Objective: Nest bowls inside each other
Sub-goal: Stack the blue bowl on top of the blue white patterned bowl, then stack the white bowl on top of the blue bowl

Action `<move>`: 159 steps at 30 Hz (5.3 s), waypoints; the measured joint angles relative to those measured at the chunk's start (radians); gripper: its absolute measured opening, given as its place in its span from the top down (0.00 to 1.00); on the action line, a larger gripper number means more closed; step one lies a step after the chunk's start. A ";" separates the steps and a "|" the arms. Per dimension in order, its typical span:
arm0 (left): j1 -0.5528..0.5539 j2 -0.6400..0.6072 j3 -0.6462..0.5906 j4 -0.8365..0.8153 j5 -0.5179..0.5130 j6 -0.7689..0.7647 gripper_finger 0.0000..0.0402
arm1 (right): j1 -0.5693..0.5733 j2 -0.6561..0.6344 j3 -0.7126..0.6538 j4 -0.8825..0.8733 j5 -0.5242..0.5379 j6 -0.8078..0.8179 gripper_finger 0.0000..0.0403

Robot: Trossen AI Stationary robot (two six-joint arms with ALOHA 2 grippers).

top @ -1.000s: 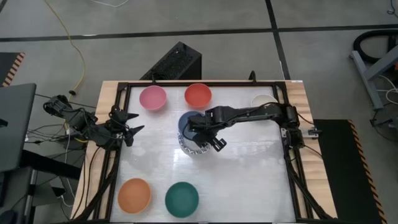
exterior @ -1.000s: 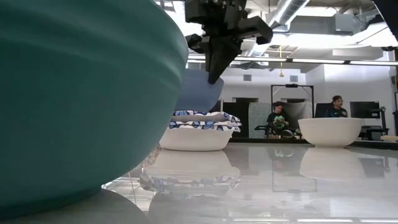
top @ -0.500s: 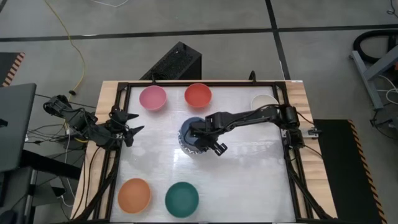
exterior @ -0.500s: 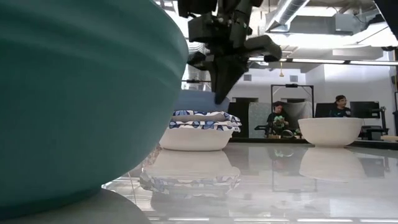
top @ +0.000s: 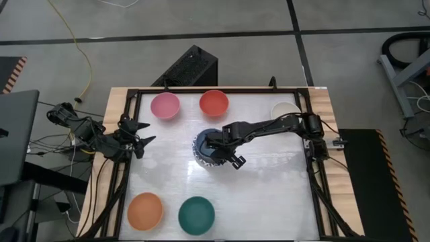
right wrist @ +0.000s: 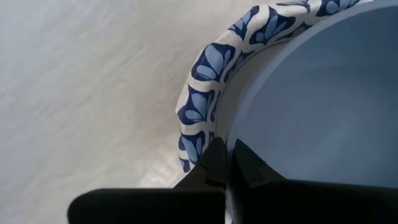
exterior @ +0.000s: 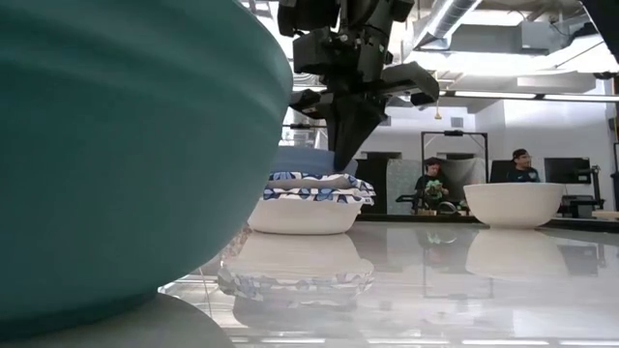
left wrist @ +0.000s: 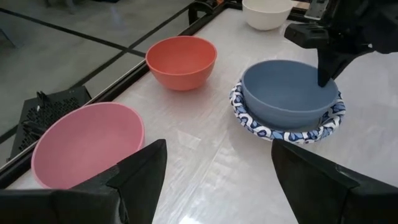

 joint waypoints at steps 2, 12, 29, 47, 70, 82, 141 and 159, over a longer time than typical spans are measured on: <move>0.000 0.000 0.000 0.000 0.000 0.000 0.31 | 0.000 0.000 0.000 0.000 0.000 0.005 0.98; 0.000 0.000 0.000 0.000 0.000 -0.001 0.31 | 0.000 0.000 0.000 -0.005 -0.016 0.034 0.98; 0.000 0.000 0.000 0.000 -0.001 -0.002 0.31 | 0.000 0.000 0.000 0.008 -0.019 0.098 0.91; 0.000 0.000 0.000 0.000 0.000 -0.002 0.31 | -0.008 0.000 0.000 0.011 -0.001 0.220 0.87; 0.000 0.000 0.000 0.000 0.000 -0.002 0.31 | -0.039 0.000 0.000 0.082 0.009 0.590 0.73; 0.000 0.000 0.000 0.000 0.000 -0.002 0.31 | -0.030 0.000 0.000 0.081 0.004 0.594 0.72; 0.000 0.000 0.000 -0.001 0.001 -0.002 0.31 | -0.137 -0.014 0.231 -0.440 0.380 1.265 0.50; -0.023 0.000 0.000 -0.056 0.021 -0.094 0.31 | -0.269 -0.367 0.037 -0.613 0.533 1.450 0.55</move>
